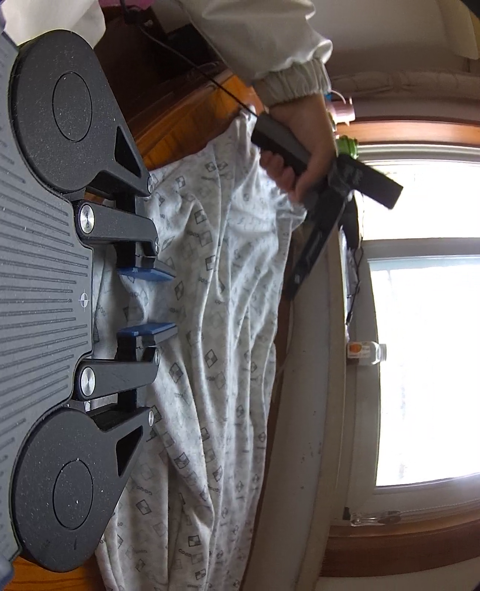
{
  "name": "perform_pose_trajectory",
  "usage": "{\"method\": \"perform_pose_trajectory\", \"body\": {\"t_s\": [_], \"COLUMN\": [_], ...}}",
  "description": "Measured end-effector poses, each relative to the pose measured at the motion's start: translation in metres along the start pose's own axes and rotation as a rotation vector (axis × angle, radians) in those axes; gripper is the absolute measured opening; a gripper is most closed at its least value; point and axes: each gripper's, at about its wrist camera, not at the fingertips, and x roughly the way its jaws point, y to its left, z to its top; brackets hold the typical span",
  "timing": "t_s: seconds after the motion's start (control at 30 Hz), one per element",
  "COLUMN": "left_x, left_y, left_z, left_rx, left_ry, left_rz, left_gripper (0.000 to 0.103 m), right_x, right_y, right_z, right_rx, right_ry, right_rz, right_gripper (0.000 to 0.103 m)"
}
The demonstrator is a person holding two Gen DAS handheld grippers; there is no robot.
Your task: Fold clothes
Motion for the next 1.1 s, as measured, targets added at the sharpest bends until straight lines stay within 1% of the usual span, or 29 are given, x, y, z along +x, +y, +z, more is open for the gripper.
{"method": "perform_pose_trajectory", "body": {"t_s": [0.07,0.13,0.17,0.2,0.27,0.33,0.37,0.43,0.47,0.5,0.53,0.57,0.63,0.67,0.7,0.73,0.77,0.8,0.87,0.97,1.1], "left_x": [0.019,0.031,0.038,0.043,0.039,0.034,0.031,0.031,0.031,0.032,0.034,0.034,0.034,0.032,0.030,0.027,0.022,0.018,0.009,-0.003,-0.006], "left_y": [-0.022,-0.033,-0.039,-0.044,-0.041,-0.038,-0.033,-0.028,-0.029,-0.027,-0.025,-0.020,-0.011,-0.006,-0.001,0.005,0.011,0.018,0.031,0.049,0.059], "left_z": [0.007,0.006,0.006,0.005,0.010,0.014,0.017,0.019,0.018,0.018,0.018,0.016,0.013,0.012,0.009,0.007,0.006,0.002,-0.006,-0.014,-0.020], "left_rx": [0.052,0.097,0.120,0.139,0.110,0.079,0.047,0.036,0.052,0.046,0.039,0.026,0.005,0.001,0.000,-0.002,-0.003,-0.003,-0.003,-0.014,-0.009], "left_ry": [0.019,0.044,0.057,0.066,0.017,-0.033,-0.058,-0.063,-0.074,-0.070,-0.066,-0.061,-0.054,-0.048,-0.039,-0.028,-0.019,-0.018,-0.017,-0.024,-0.022], "left_rz": [-0.051,-0.070,-0.079,-0.087,-0.062,-0.037,-0.028,-0.014,0.027,0.053,0.075,0.068,0.058,0.061,0.067,0.071,0.071,0.066,0.056,0.021,-0.049], "left_gripper": [0.053,0.051,0.036,0.004,0.001,0.001,0.001,0.001,0.001,0.001,0.002,0.005,0.009,0.016,0.025,0.032,0.044,0.050,0.052,0.063,0.063], "right_x": [0.000,0.000,0.000,0.000,0.000,-0.001,-0.001,-0.001,-0.001,-0.001,-0.001,-0.002,-0.002,-0.002,-0.002,-0.002,-0.003,-0.003,-0.003,-0.003,-0.004], "right_y": [-0.001,-0.001,-0.001,-0.001,-0.001,0.000,0.000,0.000,-0.001,-0.001,-0.001,0.000,0.000,0.000,0.000,0.001,0.000,0.001,0.001,0.001,0.001], "right_z": [0.000,-0.001,-0.001,-0.001,-0.002,-0.003,-0.003,-0.004,-0.004,-0.004,-0.004,-0.005,-0.005,-0.005,-0.005,-0.005,-0.005,-0.005,-0.005,-0.006,-0.006], "right_rx": [0.003,0.001,0.000,-0.003,-0.005,-0.005,-0.004,-0.003,-0.003,-0.004,-0.004,-0.004,-0.005,-0.005,-0.006,-0.007,-0.007,-0.007,-0.006,-0.005,-0.007], "right_ry": [-0.003,-0.004,-0.006,-0.008,-0.013,-0.017,-0.019,-0.023,-0.024,-0.026,-0.027,-0.029,-0.030,-0.031,-0.031,-0.032,-0.033,-0.034,-0.036,-0.040,-0.042], "right_rz": [0.005,0.006,0.007,0.008,0.009,0.010,0.010,0.010,0.010,0.010,0.010,0.010,0.009,0.009,0.009,0.009,0.009,0.009,0.008,0.007,0.007], "right_gripper": [0.026,0.026,0.026,0.026,0.026,0.026,0.026,0.026,0.026,0.026,0.026,0.026,0.026,0.026,0.026,0.026,0.026,0.026,0.026,0.026,0.026]}}
